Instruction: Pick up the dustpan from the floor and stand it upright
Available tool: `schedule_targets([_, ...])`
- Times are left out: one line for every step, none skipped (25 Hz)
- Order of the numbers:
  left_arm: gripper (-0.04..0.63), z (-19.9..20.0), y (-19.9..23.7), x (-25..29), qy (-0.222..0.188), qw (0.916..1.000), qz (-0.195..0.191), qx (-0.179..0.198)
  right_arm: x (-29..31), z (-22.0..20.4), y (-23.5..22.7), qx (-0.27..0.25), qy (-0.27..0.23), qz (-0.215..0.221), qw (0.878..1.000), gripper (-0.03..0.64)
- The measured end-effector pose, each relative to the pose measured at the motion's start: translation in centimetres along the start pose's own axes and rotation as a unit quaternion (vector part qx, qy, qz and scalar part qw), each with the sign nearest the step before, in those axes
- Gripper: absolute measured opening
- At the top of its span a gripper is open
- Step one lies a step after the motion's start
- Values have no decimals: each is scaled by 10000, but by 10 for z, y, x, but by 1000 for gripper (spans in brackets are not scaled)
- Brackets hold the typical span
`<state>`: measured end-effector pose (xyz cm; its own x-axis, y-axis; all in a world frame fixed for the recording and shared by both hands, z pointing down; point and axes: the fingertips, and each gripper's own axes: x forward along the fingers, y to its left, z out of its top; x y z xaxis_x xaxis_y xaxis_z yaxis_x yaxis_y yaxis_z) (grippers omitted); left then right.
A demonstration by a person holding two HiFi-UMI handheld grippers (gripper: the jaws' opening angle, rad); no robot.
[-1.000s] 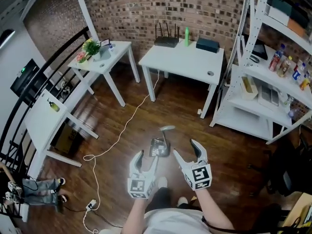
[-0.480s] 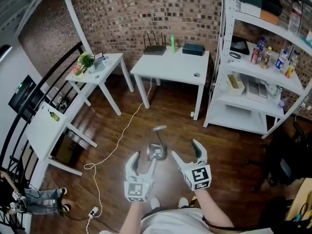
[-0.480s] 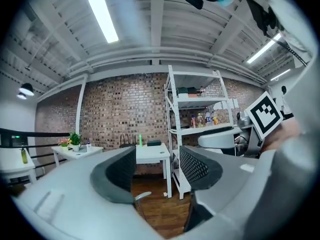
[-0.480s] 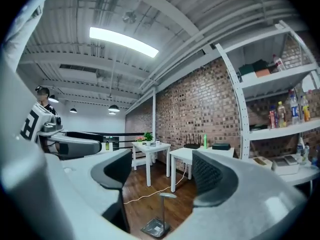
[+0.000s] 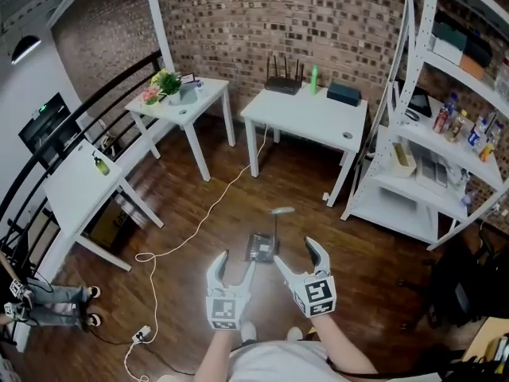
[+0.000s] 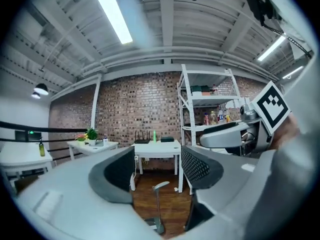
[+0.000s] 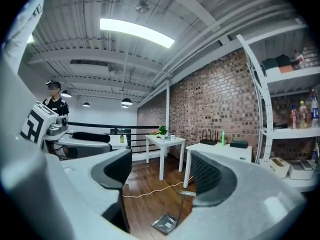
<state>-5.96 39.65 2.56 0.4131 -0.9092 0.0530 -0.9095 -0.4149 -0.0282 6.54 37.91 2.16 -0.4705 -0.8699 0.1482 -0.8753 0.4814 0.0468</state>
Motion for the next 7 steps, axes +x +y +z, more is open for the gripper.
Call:
schedule_targets([298, -5, 8, -5, 19, 9999, 63, -87, 4, 0, 5, -38, 32, 29, 10000, 354])
schedule_targets([298, -8, 16, -9, 26, 9998, 111, -140, 7, 2, 7, -58, 39, 27, 10000, 354])
schedule_targets([298, -10, 23, -13, 23, 9998, 143, -164, 10, 5, 9, -71, 30, 5, 10000, 354])
schedule_targets([298, -10, 30, -16, 10, 9997, 161, -175, 13, 8, 11, -80, 16, -27, 10000, 354])
schedule_targets([298, -9, 37, -19, -9, 9997, 173, -186, 16, 11, 12, -86, 5, -64, 9999, 354])
schedule_targets([298, -8, 43, -20, -31, 9996, 183, -197, 19, 13, 13, -89, -3, -100, 9999, 354])
schedule_targets([298, -7, 50, -22, -54, 9996, 193, -208, 22, 16, 15, -91, -10, -137, 9999, 354])
